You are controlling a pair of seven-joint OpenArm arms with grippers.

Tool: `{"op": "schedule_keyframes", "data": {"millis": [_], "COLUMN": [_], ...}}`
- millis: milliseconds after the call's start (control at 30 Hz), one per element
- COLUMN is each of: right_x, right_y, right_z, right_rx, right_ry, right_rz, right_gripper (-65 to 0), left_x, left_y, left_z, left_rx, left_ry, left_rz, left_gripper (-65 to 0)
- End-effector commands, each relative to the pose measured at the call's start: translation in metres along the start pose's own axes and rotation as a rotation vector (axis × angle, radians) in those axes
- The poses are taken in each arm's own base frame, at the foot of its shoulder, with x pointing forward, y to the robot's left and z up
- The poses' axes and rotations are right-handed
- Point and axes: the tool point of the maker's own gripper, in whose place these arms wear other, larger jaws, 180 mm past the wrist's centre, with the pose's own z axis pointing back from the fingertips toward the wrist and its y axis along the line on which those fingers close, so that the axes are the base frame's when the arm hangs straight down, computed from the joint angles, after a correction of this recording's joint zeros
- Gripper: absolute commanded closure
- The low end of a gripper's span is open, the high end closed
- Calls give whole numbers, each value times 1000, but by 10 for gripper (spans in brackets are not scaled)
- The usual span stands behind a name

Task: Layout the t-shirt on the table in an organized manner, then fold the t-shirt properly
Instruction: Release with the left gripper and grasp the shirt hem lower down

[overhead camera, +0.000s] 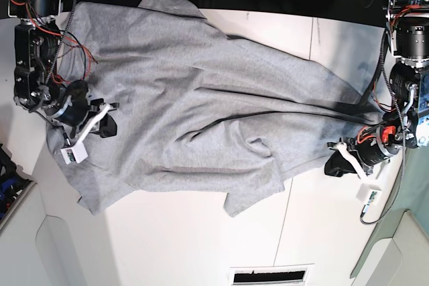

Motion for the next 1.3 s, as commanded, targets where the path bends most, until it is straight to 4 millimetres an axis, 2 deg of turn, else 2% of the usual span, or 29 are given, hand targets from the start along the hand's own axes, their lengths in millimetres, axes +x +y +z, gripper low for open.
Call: {"op": "schedule_keyframes", "data": {"millis": [0,67,167,300,367,500,700,800,900,967,1133,1267], "right_x": [21,18,10,-12,-28,-50,-53,-57,-70,-80,-102,-110], "right_y": [-5,-6,-11,-20,-25,-42,-72,-77,-76,-75,-68,-59], "right_z": [-1,-14,-27,-36,-37,-32,-14,-8,-6,-5,-2,3], "right_rx": [-12,-19,-21,-36,-59,-96,-133,-129,-129,-128,-107,-86], "right_ry": [-52,-37,-15,54,105,173,168,171,192,207,222,216], "right_rz": [3,-12,-47,-75,-56,-49,-75,-100,-110,-116,-161,-172], "right_gripper": [0,0,0,0,0,0,0,0,0,0,0,0], "left_x": [17,2,-20,-28,-30,-31,-35,-41,-53,-62,-82,-100], "left_y": [-1,-14,-20,-29,-25,13,53,70,80,74,43,11], "left_z": [-2,-19,-45,-71,-77,-74,-52,-40,-30,-28,-28,-26], "left_rx": [-9,-24,17,40,58,195,274,309,341,312,149,-26], "left_ry": [-57,-33,44,109,144,188,234,283,355,406,478,520], "left_rz": [-2,-7,-12,-39,-63,-50,-62,-56,-39,-15,68,86], "left_gripper": [-13,0,0,0,0,0,0,0,0,0,0,0]}}
